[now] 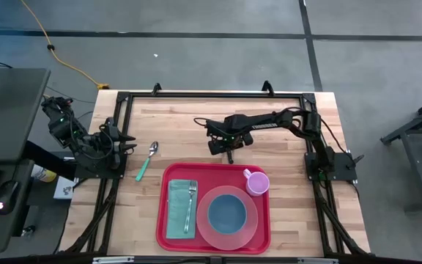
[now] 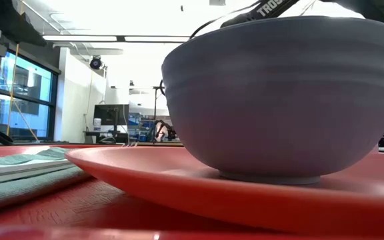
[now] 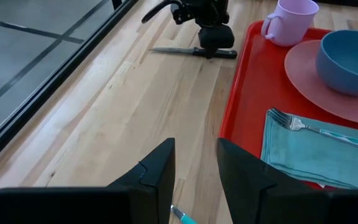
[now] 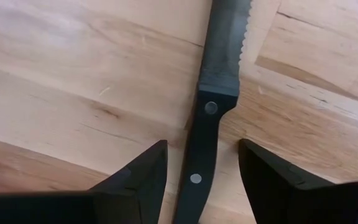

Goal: Set up tray
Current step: Put the black knife on the blue napkin to the left of the blue patterned fork

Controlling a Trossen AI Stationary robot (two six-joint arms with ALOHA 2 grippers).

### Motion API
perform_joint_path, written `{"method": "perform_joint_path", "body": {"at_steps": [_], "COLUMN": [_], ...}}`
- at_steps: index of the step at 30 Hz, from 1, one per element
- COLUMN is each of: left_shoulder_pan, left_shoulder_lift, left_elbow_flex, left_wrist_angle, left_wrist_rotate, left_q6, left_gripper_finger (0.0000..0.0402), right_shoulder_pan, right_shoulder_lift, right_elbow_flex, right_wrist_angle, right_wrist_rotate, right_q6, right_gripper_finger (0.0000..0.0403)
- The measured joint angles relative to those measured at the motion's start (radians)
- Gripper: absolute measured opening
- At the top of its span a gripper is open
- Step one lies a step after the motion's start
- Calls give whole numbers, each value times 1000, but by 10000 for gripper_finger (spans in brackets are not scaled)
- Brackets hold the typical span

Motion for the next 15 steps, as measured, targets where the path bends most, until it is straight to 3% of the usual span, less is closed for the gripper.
{"method": "perform_joint_path", "body": {"at_steps": [15], "left_shoulder_pan": [0], "left_shoulder_lift": [0], "left_elbow_flex": [0], "left_wrist_angle": [-1], "left_wrist_rotate": [14], "left_q6": [6], "left_gripper_finger": [150], "right_shoulder_pan": [30], "right_shoulder_lift": [48], "right_elbow_flex": [3], "right_wrist_angle": [43], "right_wrist_rotate": [28], "right_q6": [42], "right_gripper_finger": [158]}}
